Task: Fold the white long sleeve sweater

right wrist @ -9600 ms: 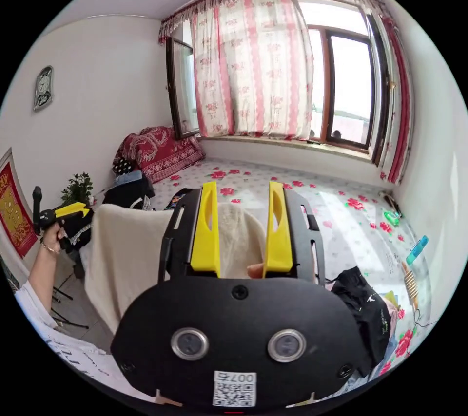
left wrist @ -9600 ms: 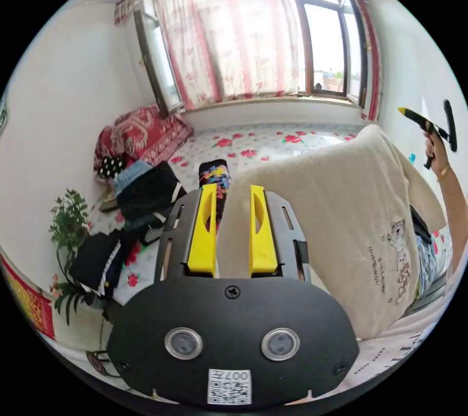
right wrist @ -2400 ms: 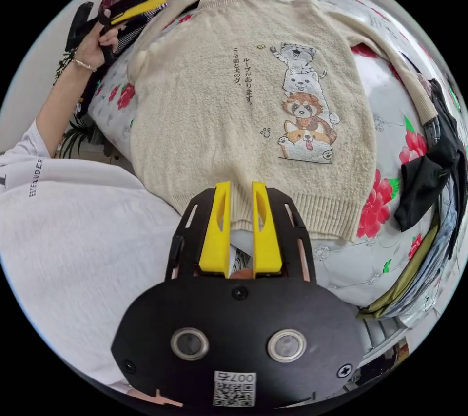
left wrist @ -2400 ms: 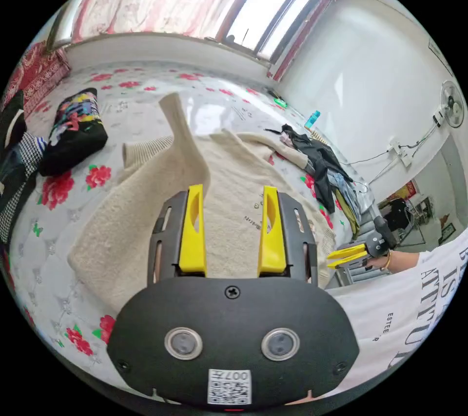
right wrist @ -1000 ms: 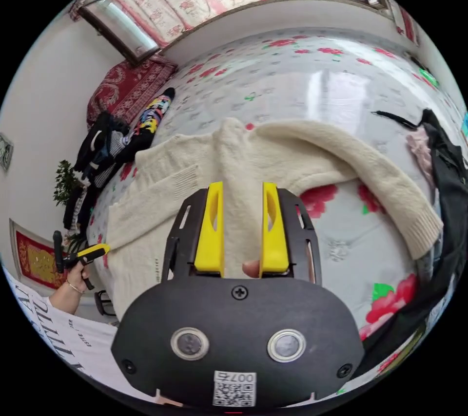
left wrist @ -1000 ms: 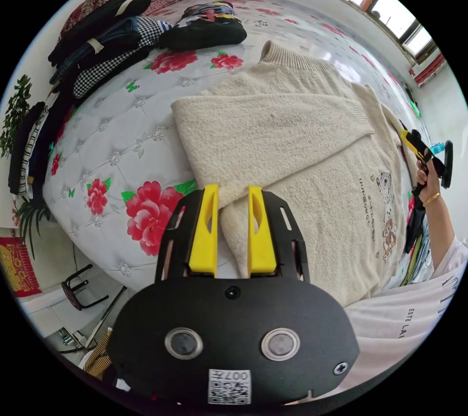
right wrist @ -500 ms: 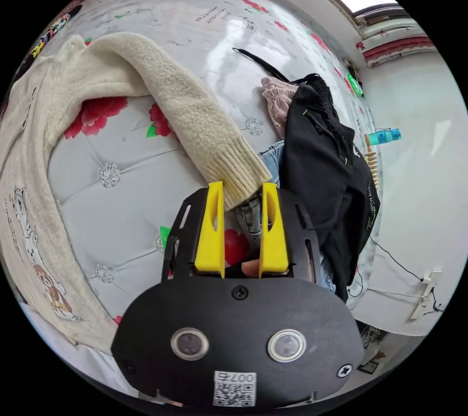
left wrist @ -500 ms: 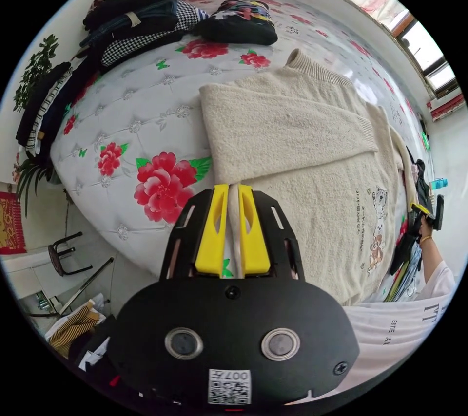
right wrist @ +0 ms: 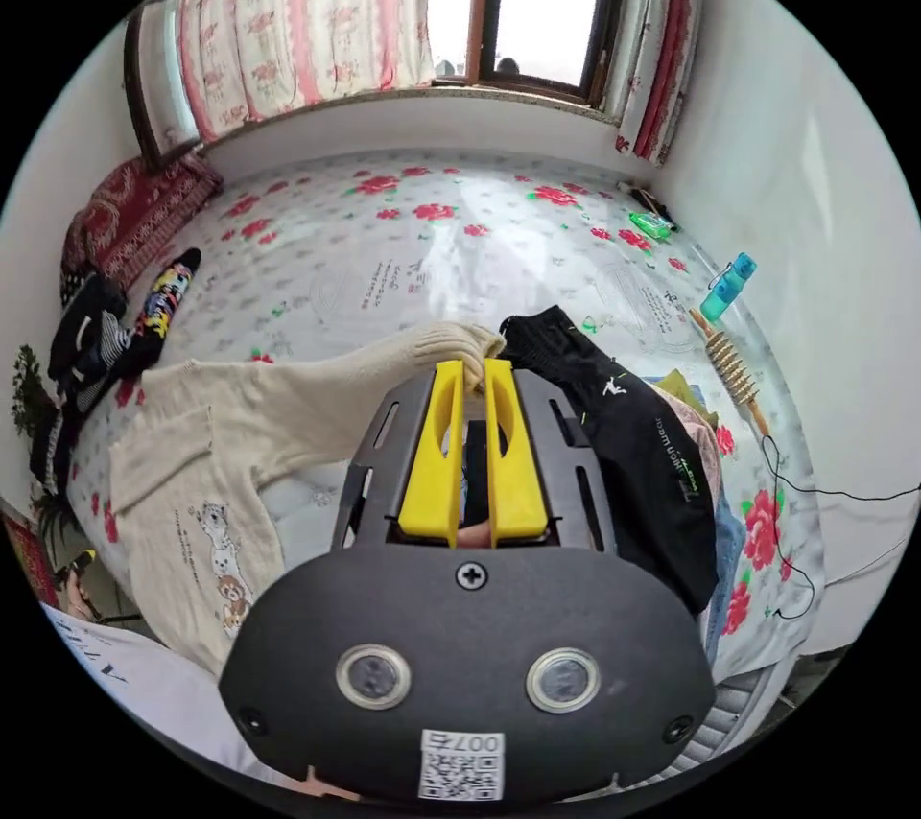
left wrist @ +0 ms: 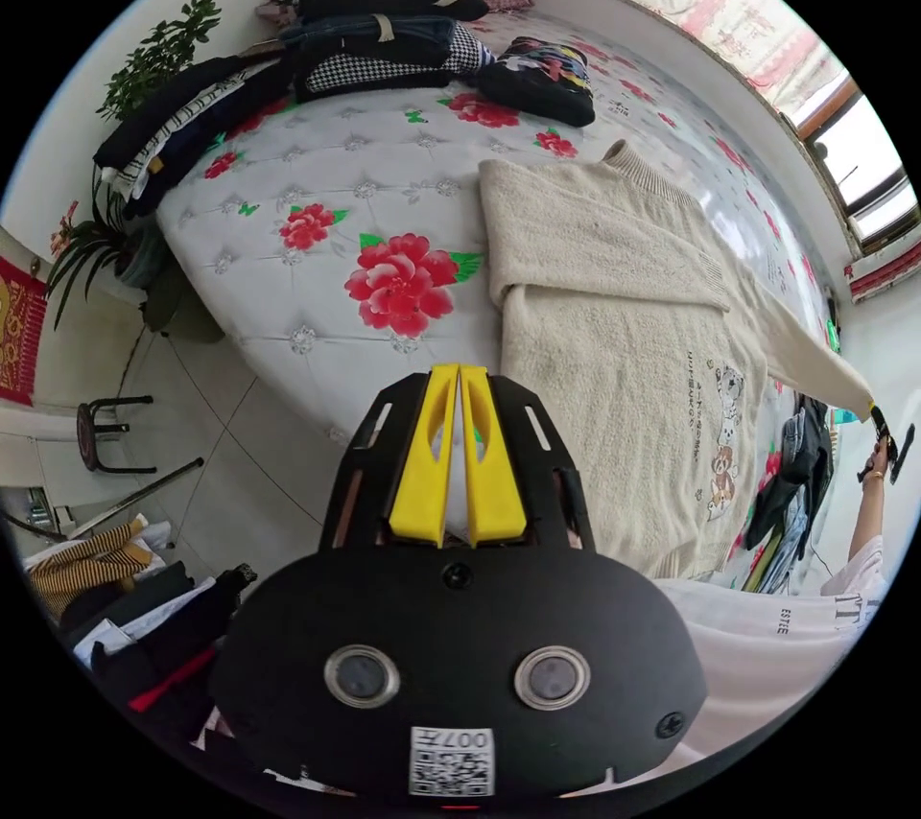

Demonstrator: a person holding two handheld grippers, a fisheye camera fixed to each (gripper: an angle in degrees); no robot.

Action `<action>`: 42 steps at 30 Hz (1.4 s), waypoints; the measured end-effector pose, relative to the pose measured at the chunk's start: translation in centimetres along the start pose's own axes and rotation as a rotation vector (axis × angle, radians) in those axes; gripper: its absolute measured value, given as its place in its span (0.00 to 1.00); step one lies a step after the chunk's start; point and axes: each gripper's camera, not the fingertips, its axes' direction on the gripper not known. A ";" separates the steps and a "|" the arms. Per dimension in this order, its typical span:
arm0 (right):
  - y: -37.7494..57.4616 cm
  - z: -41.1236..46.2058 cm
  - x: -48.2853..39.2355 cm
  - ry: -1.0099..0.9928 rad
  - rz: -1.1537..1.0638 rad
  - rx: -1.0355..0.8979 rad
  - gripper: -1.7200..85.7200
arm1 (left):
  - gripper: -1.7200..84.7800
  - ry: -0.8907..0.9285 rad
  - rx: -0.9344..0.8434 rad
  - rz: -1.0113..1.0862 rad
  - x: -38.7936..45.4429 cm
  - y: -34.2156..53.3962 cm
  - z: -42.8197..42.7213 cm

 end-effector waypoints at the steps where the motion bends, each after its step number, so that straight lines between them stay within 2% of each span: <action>1: -0.6 -1.1 2.2 -0.062 0.026 -0.007 0.04 | 0.01 0.017 0.010 -0.010 -0.4 0.6 -0.3; 6: 1.6 1.6 7.2 -0.154 0.199 -0.118 0.04 | 0.01 0.056 0.015 -0.025 -0.9 2.5 -1.0; 8: 3.5 3.9 8.7 -0.259 0.296 -0.172 0.04 | 0.01 0.058 0.022 -0.019 -1.0 3.1 -1.6; 13: 3.3 3.0 6.5 -0.446 0.264 -0.102 0.03 | 0.01 0.034 0.065 0.011 -2.0 4.1 -3.8; 18: 0.4 -3.6 -2.9 -0.676 0.015 0.046 0.03 | 0.01 0.072 0.081 -0.004 -3.2 4.4 -4.6; 21: 0.9 -7.8 -13.1 -0.894 -0.189 0.100 0.03 | 0.01 0.097 0.081 -0.001 -3.5 4.1 -4.6; 24: 2.9 -8.9 -21.0 -1.016 -0.313 0.092 0.02 | 0.01 0.113 0.079 0.015 -3.6 3.5 -4.3; 26: 6.2 -8.2 -28.8 -1.171 -0.395 0.076 0.02 | 0.01 0.129 0.070 0.023 -3.8 3.0 -4.0; 27: 8.3 -7.0 -33.0 -1.188 -0.421 0.056 0.02 | 0.01 0.140 0.064 0.031 -3.9 2.7 -3.8; 30: 13.1 -2.8 -42.0 -1.186 -0.523 -0.096 0.02 | 0.01 0.158 0.043 0.049 -4.5 1.5 -3.1; 33: 22.3 3.7 -50.0 -1.018 -0.672 -0.300 0.04 | 0.01 0.192 0.040 0.071 -5.5 0.4 -2.9; 37: 28.9 9.0 -49.5 -0.771 -0.759 -0.355 0.06 | 0.02 0.203 0.038 0.168 -6.1 -1.3 -2.2; 39: 30.4 12.8 -46.1 -0.655 -0.699 -0.405 0.07 | 0.04 0.219 0.039 0.244 -5.5 -2.3 -1.9; 42: 30.6 15.7 -42.7 -0.593 -0.603 -0.448 0.08 | 0.07 0.254 0.049 0.364 -3.1 -4.7 -1.4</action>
